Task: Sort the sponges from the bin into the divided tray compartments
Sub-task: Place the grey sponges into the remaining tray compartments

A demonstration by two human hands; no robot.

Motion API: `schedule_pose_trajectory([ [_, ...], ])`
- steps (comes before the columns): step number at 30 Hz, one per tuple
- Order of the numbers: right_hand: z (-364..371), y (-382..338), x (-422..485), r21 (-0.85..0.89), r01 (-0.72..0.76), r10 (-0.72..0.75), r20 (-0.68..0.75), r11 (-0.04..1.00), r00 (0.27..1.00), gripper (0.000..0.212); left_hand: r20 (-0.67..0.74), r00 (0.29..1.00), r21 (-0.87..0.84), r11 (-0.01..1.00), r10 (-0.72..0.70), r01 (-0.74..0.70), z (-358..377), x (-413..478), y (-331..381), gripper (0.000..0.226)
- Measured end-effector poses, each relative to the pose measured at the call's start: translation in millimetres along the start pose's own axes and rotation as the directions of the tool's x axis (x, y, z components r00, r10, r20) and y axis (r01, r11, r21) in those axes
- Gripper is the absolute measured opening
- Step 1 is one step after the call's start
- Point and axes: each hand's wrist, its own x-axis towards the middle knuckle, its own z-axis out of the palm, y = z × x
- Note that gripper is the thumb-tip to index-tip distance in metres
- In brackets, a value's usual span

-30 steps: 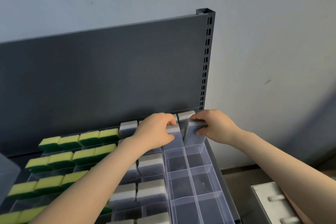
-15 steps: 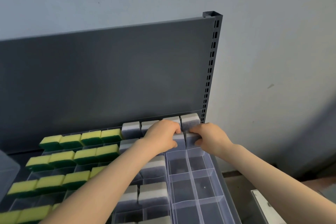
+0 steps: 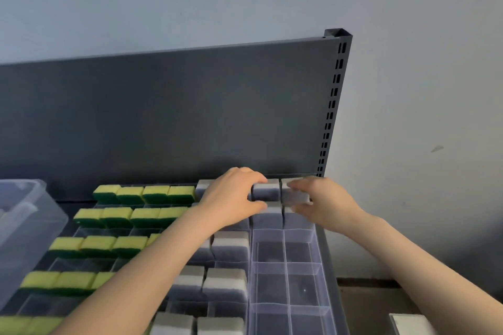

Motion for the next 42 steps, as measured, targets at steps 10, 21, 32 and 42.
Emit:
schedule_pose_trajectory([
  [10,9,-74,17,0.11,0.232,-0.231,-0.021,0.966,0.973,0.044,-0.168,0.935,0.124,0.934,-0.314,0.336,-33,-86,-47,0.041],
  [21,43,-212,31,-0.081,0.351,-0.352,0.009,0.933,0.936,0.047,-0.148,0.832,0.332,0.766,-0.534,0.551,-85,-224,-167,0.04],
  [32,100,-385,44,-0.086,0.36,-0.364,-0.036,0.929,0.931,0.046,-0.318,0.681,0.087,0.696,-0.659,0.713,-137,-365,-319,0.043],
  [42,136,-494,73,-0.075,0.438,-0.438,0.015,0.896,0.899,0.045,-0.304,0.647,0.059,0.664,-0.699,0.745,-160,-425,-411,0.04],
])
